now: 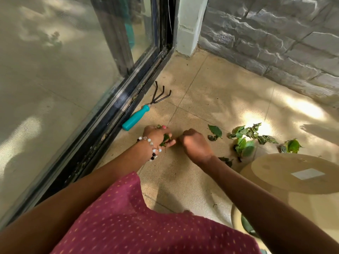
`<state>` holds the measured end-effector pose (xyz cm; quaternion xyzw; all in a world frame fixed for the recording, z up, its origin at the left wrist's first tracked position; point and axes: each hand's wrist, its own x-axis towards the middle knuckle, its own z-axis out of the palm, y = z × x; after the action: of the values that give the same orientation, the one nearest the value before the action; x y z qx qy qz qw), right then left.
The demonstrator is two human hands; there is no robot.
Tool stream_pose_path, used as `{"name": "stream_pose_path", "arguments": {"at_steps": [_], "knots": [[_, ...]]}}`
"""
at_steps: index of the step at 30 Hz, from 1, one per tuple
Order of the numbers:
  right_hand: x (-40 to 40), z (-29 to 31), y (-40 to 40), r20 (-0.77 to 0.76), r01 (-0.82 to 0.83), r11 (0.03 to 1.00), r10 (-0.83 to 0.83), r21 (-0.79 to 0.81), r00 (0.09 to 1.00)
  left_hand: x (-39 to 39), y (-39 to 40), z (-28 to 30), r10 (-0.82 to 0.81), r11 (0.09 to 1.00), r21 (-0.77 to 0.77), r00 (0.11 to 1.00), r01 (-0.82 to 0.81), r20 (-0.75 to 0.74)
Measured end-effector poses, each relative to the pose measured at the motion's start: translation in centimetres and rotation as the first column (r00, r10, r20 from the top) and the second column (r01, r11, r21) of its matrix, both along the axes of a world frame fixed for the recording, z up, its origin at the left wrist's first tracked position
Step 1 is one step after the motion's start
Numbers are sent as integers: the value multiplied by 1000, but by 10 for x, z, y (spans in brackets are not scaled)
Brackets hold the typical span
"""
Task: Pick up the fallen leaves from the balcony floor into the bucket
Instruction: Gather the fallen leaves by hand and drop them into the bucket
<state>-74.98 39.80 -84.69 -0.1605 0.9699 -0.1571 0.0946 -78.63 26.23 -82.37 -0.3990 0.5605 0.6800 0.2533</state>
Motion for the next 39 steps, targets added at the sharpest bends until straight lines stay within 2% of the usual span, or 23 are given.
{"name": "stream_pose_path", "arguments": {"at_steps": [1, 3, 4, 6, 8, 10, 12, 13, 15, 17, 19, 25, 27, 29, 30, 31, 33, 34, 35, 38, 39], "knots": [[-4, 1, 2, -10, 113, 987, -115, -111, 993, 2, 3, 0, -16, 1000, 9, 1000, 16, 4], [-12, 9, 6, 18, 305, 874, -322, -378, 946, 5, 9, -1, -68, 996, 54, 998, 68, -11], [-13, 14, 5, 53, 343, 825, -359, -449, 932, 6, 13, -1, -83, 993, 84, 996, 86, -30], [-11, 22, 3, 77, 330, 819, -334, -470, 939, 6, 20, 0, -58, 988, 137, 997, 65, -60], [-8, 28, 9, 69, 226, 896, -216, -383, 974, 6, 26, -1, -22, 992, 122, 997, 31, -79], [-12, 32, 25, 134, 164, 931, -126, -326, 983, 6, 28, -6, -38, 997, 59, 995, 44, -93], [-19, 37, 45, 170, 312, 886, -268, -342, 948, 6, 29, -9, -82, 995, 57, 992, 87, -94], [-23, 36, 55, 128, 386, 867, -365, -314, 922, 7, 29, -11, -108, 992, 63, 990, 114, -95], [-27, 25, 70, 70, 421, 895, -415, -148, 907, 6, 31, -13, -128, 988, 72, 988, 134, -88], [-20, 15, 70, 110, 316, 945, -324, 83, 940, 5, 33, -14, -125, 986, 104, 989, 132, -74], [-10, 13, 61, 124, 257, 939, -290, 230, 949, 5, 34, -16, -135, 983, 114, 988, 142, -70], [2, 23, 39, 125, 247, 920, -296, 304, 947, 8, 33, -18, -211, 968, 126, 975, 218, -71], [2, 21, 42, 154, 369, 904, -404, 214, 902, 9, 32, -18, -263, 955, 127, 963, 267, -52], [-5, 23, 48, 247, 605, 795, -579, -42, 777, 9, 32, -18, -293, 947, 125, 955, 296, -41], [-8, 28, 50, 310, 673, 718, -608, -178, 731, 9, 33, -18, -300, 947, 111, 953, 302, -38], [-10, 35, 53, 399, 719, 621, -602, -311, 692, 8, 35, -17, -296, 949, 98, 955, 298, -34], [-11, 54, 56, 614, 779, 347, -482, -522, 625, 8, 41, -13, -269, 957, 107, 963, 271, -30], [-10, 61, 55, 656, 776, 274, -418, -568, 628, 7, 46, -11, -256, 958, 124, 966, 257, -30], [-9, 66, 52, 631, 752, 294, -414, -590, 656, 6, 53, -6, -245, 958, 140, 969, 248, -39], [-3, 74, 43, 309, 624, 619, -547, -476, 778, -1, 78, 3, -229, 965, 116, 971, 237, -74], [-2, 79, 41, 233, 599, 676, -557, -429, 797, -3, 86, 4, -216, 965, 133, 972, 227, -92]]}}
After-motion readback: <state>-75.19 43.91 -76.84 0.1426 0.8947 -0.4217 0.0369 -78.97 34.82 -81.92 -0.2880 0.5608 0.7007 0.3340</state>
